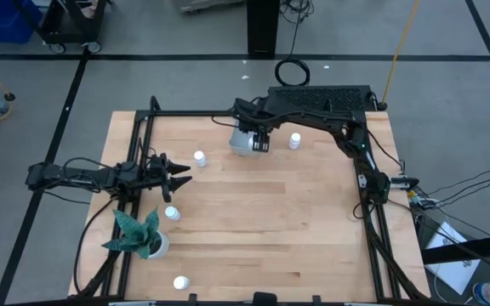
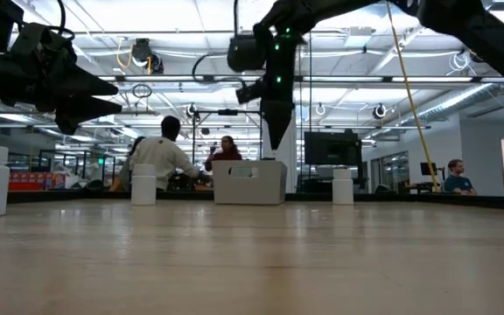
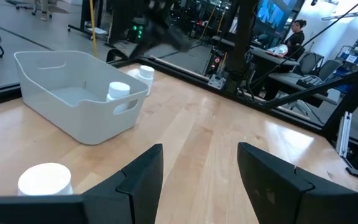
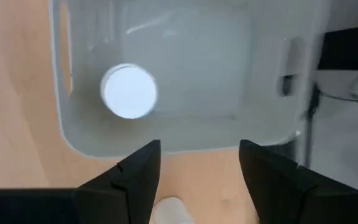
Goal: Pick and place pill bottles into a basket
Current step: Put the white medicine bottle into the gray bin
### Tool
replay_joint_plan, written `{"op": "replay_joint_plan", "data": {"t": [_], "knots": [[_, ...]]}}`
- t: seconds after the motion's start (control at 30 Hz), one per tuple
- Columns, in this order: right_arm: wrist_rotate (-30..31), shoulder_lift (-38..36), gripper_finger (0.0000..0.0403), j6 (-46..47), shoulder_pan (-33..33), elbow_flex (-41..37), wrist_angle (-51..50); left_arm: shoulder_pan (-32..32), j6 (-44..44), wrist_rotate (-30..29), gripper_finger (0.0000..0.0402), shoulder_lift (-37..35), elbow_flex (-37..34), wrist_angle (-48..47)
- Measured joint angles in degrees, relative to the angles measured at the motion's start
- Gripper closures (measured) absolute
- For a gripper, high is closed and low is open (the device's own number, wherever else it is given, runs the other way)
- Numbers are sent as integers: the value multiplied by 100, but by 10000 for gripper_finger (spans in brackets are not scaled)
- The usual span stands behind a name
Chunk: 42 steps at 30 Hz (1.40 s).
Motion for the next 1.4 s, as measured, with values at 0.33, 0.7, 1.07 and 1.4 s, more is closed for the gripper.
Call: {"op": "replay_joint_plan", "data": {"t": [0.33, 0.7, 1.07, 1.4], "knots": [[-32, -1207, 201, 396, 266, 0, 254, 0, -76, -7, 190, 0, 0, 11], [-1078, -2626, 204, 1040, 1052, -771, 1053, 5, -472, 201, 190, 4, 193, 572], [-1083, -4912, 206, 1388, 1919, -4994, 5343, 5, -450, 488, 190, 478, 2786, -2247], [-1088, -6001, 207, 1572, 2586, -7643, 9019, -14, -105, 1430, 190, 2051, 5427, -3998]]}}
